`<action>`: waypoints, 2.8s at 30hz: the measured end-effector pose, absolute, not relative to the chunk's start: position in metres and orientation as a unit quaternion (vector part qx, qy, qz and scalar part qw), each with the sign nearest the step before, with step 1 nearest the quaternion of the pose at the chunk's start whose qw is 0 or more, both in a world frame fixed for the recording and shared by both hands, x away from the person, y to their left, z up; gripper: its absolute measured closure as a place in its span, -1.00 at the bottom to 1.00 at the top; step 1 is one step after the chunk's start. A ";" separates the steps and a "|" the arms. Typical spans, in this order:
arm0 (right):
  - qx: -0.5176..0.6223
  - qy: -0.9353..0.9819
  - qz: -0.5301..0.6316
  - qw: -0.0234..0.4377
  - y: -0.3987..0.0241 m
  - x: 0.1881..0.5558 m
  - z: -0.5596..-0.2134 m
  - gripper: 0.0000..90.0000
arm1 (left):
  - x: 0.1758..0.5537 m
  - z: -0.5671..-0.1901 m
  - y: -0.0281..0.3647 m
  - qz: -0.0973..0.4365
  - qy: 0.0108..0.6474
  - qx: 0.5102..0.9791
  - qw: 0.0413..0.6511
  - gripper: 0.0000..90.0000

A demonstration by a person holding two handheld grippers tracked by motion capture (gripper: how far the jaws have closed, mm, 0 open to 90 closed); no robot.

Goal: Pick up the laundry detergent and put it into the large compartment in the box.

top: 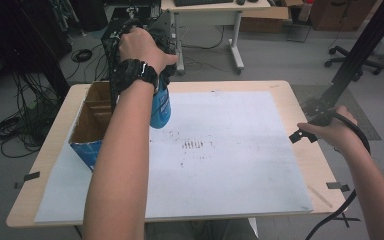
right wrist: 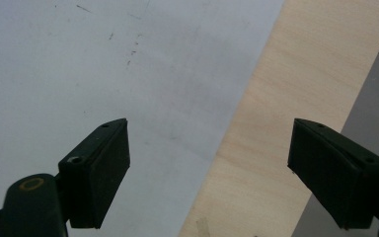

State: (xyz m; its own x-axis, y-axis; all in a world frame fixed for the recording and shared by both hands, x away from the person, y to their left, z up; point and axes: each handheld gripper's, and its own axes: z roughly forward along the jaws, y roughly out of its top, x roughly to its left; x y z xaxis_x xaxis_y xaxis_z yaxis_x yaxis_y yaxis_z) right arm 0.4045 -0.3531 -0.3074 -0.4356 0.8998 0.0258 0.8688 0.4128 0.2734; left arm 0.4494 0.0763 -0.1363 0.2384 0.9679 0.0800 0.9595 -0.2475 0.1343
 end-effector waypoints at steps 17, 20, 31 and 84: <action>0.528 0.838 0.122 0.061 -0.353 0.405 -0.309 -0.64 | 0.450 -0.129 0.083 0.076 0.614 0.785 0.029 -0.17; 0.528 0.838 0.122 0.061 -0.352 0.406 -0.308 -0.64 | 0.451 -0.129 0.085 0.076 0.616 0.784 0.030 -0.17; 0.526 0.839 0.120 0.063 -0.349 0.409 -0.308 -0.64 | 0.453 -0.127 0.091 0.076 0.623 0.777 0.038 -0.17; 0.525 0.841 0.113 0.067 -0.343 0.415 -0.305 -0.64 | 0.424 -0.096 0.206 0.096 0.705 0.699 0.071 -0.17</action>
State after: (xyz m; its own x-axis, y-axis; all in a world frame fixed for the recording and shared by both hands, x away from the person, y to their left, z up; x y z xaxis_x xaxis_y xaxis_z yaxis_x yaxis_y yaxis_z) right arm 0.4145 -0.3434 -0.3051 -0.4407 0.8976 0.0067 0.8673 0.4239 0.2609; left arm 0.4238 0.2059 -0.0965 -0.0123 0.9993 0.0342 0.9721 0.0040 0.2344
